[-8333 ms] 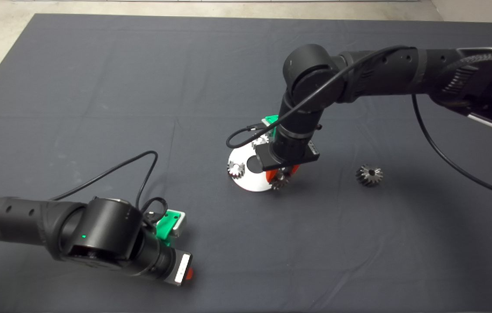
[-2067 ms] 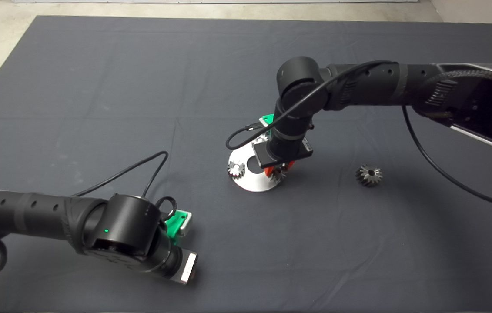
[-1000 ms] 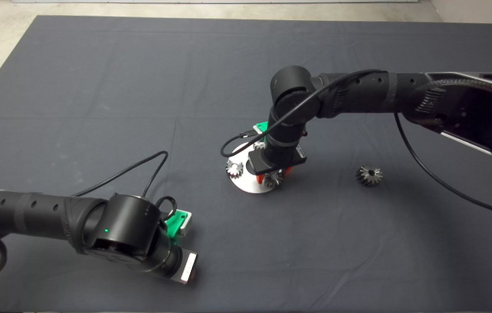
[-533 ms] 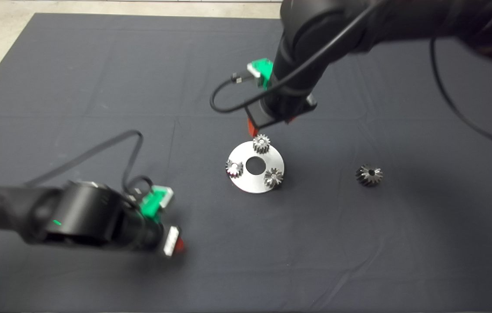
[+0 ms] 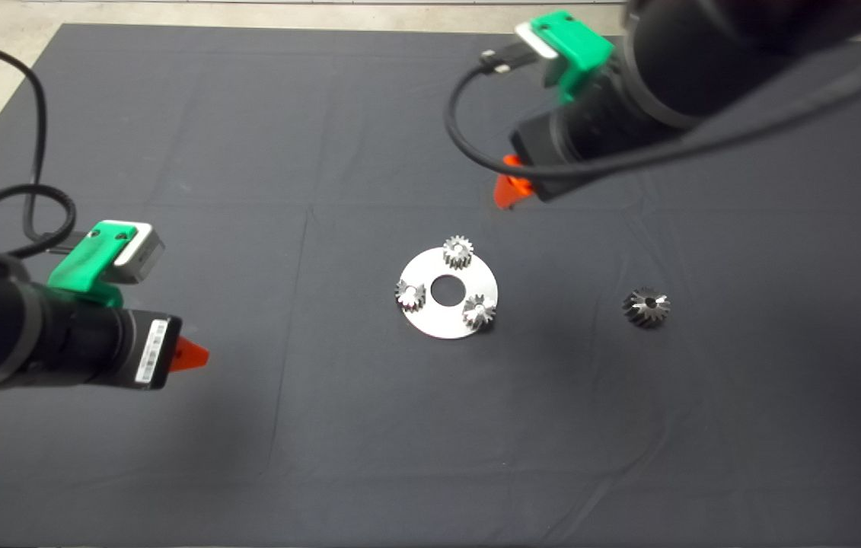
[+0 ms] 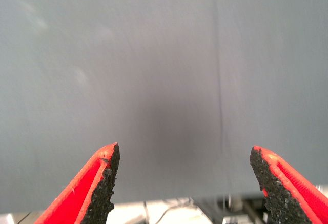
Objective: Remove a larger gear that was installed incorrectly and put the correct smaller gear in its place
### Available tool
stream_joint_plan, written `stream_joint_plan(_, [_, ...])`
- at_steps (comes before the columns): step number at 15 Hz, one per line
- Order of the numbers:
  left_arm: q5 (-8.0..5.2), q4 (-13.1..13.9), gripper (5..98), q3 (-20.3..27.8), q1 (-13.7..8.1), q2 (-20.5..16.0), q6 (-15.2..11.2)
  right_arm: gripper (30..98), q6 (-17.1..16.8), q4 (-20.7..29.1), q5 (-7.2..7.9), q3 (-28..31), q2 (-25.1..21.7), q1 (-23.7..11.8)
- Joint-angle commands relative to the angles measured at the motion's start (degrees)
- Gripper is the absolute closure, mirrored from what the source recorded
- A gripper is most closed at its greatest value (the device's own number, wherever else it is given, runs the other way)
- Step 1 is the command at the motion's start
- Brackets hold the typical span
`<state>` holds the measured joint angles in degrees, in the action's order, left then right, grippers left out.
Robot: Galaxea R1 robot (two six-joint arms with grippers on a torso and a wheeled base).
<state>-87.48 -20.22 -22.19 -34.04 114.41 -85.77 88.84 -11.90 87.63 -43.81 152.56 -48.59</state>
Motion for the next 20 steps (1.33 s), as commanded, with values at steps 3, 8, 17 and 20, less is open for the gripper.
stream_joint_plan(3, [-2.78, 4.5, 39.4, 3.4, -1.6, -0.8, 0.3, 35.8, 6.7, 2.1, 5.8, 16.6, -13.6, -6.0])
stream_joint_plan(8, [-2.87, 5.0, 39.4, 4.9, -1.5, -2.0, 0.2, 35.2, 5.7, 1.6, 5.62, 22.9, -18.7, -6.8])
stream_joint_plan(17, [-2.78, 5.0, 39.4, 4.6, -1.5, -5.4, 0.3, 30.9, 4.4, 1.8, 5.52, 24.2, -23.7, -6.8])
stream_joint_plan(20, [-2.79, 6.2, 39.4, 4.9, -1.5, -5.2, 0.3, 30.9, 4.4, 2.1, 5.46, 24.3, -23.6, -6.8])
